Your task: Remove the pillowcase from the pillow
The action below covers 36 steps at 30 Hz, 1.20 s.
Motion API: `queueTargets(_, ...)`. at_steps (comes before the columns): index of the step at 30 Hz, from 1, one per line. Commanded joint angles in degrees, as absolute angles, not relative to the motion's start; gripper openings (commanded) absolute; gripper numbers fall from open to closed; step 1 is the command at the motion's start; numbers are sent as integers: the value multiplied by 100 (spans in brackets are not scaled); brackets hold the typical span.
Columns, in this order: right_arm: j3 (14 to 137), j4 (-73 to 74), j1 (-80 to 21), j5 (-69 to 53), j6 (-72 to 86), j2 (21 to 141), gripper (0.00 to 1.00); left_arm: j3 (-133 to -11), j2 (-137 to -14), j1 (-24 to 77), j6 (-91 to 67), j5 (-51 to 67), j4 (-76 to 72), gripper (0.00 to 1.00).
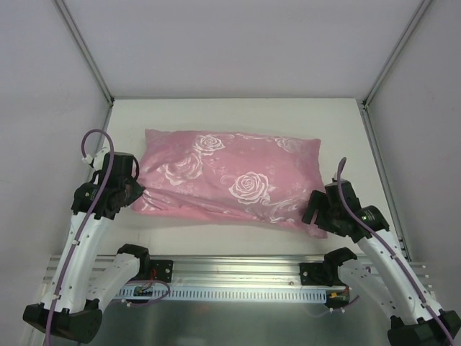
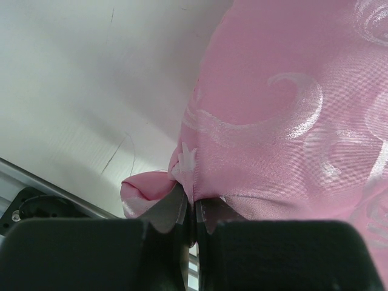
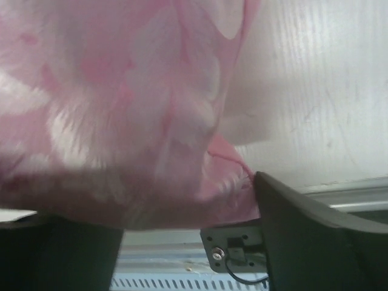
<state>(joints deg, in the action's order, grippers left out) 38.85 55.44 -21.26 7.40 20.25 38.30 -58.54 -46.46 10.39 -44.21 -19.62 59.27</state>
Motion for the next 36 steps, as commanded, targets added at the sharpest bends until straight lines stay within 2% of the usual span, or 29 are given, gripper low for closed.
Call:
queueTargets(1, 3517, 4721, -2162, 239, 2250, 3911, 79, -6170, -4676, 993, -4333, -1995, 5818, 0)
queueTargets(2, 3455, 4633, -2171, 116, 2311, 3894, 66, -6187, -4693, 984, -4333, -1969, 5818, 0)
queueTargets(3, 3454, 4606, -2197, 106, 2320, 3859, 26, -6257, -4702, 993, -4324, -1899, 5818, 0)
queueTargets(4, 3646, 4675, -2197, 140, 2294, 3832, 11, -6319, -4711, 993, -4272, -1864, 5818, 0)
queueTargets(5, 3848, 4771, -2197, 349, 2259, 3797, 1, -6406, -4737, 993, -4228, -1828, 5818, 0)
queueTargets(8, 5138, 5316, -2180, 1033, 1908, 3674, 1, -7099, -4816, 993, -3912, -1714, 5853, 0)
queueTargets(13, 8060, 6037, -2188, 2002, 1196, 3858, 1, -9357, -4992, 984, -3464, -1705, 6178, 0)
queueTargets(14, 8434, 6169, -2180, 2047, 1126, 3911, 1, -9952, -4992, 984, -3428, -1740, 6240, 0)
queueTargets(17, 9584, 6363, -2171, 2101, 906, 3981, 1, -10624, -4878, 993, -3357, -1881, 6390, 0)
queueTargets(21, 10238, 6600, -2180, 2145, 835, 3780, 1, -11257, -4430, 1002, -3401, -2012, 6390, 0)
queueTargets(25, 10152, 6592, -2188, 2066, 923, 3542, 1, -11294, -4140, 993, -3393, -2144, 6390, 0)
queueTargets(30, 9204, 6198, -2180, 1943, 941, 3761, 1, -10355, -4376, 1002, -3367, -2101, 6267, 0)
queueTargets(34, 7747, 5240, -2171, 2205, 651, 4471, 1, -9573, -5445, 993, -3050, -1750, 5793, 0)
queueTargets(36, 7559, 4809, -2014, 2154, 415, 5094, 1, -9422, -6035, 976, -2867, -1548, 5565, 0)
